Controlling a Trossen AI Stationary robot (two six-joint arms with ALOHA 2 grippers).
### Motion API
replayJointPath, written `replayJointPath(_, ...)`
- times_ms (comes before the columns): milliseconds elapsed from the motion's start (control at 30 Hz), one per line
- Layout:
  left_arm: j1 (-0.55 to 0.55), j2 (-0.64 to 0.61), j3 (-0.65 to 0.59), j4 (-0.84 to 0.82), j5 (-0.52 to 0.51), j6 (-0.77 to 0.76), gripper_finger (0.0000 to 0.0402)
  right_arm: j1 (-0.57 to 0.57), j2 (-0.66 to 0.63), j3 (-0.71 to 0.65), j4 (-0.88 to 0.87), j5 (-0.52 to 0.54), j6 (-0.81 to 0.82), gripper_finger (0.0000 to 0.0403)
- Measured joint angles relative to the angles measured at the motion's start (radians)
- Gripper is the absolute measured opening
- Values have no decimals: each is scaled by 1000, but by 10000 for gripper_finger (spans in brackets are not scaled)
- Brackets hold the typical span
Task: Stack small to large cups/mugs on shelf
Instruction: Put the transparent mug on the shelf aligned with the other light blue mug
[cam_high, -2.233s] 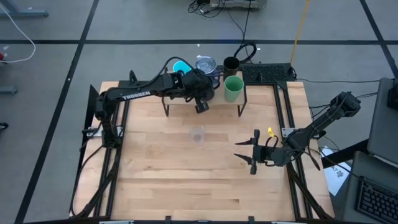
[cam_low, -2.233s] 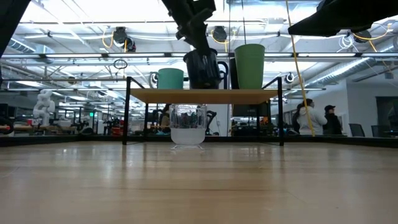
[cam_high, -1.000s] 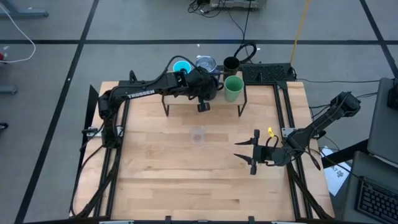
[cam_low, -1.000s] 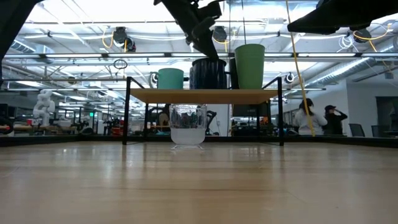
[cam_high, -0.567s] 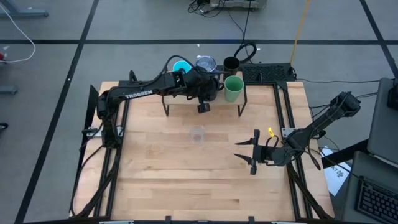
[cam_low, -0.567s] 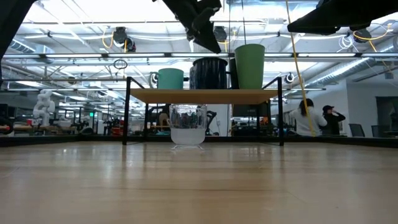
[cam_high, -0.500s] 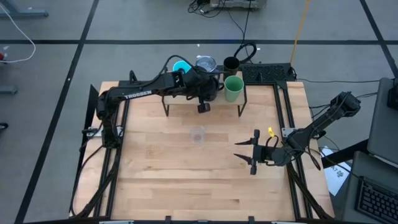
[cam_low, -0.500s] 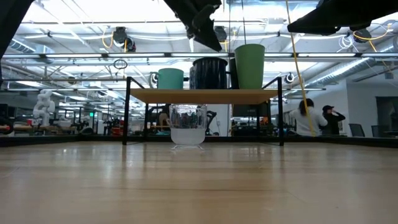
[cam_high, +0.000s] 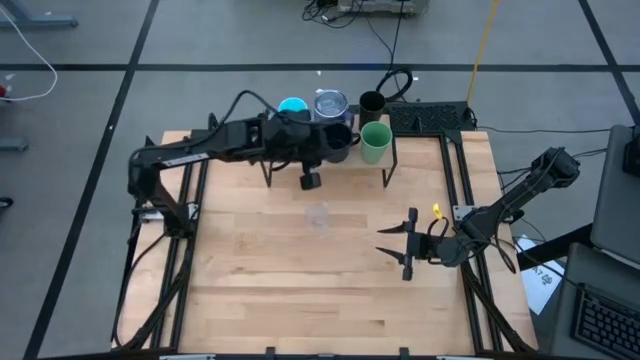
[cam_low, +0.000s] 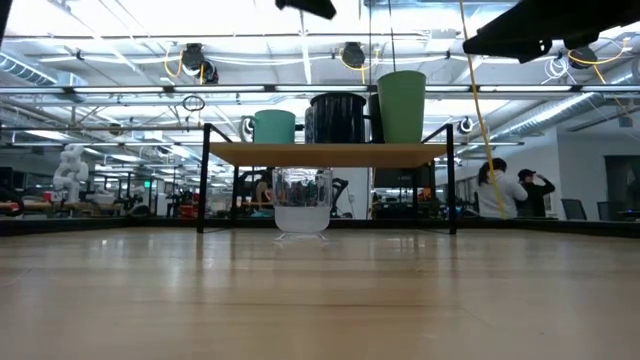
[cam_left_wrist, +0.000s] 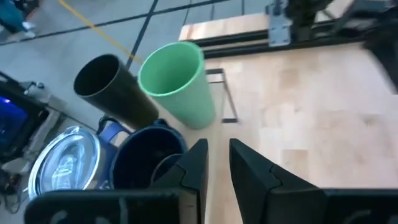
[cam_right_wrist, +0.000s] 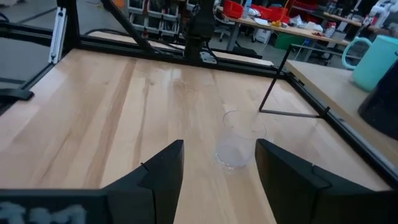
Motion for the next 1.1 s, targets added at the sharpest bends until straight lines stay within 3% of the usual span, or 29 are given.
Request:
replayJointPath(500,-260,-51,-51,-155,-131,-140,67,0,0,0,-10,-31,146,189)
replayJointPath(833,-404,-50,-288,7,-204,-199,67,0,0,-72,-5,-32,229,189)
replayJointPath(1100,-452,-50,-418,75,-291,-270,68,0,0,-161,191,-31,210,189)
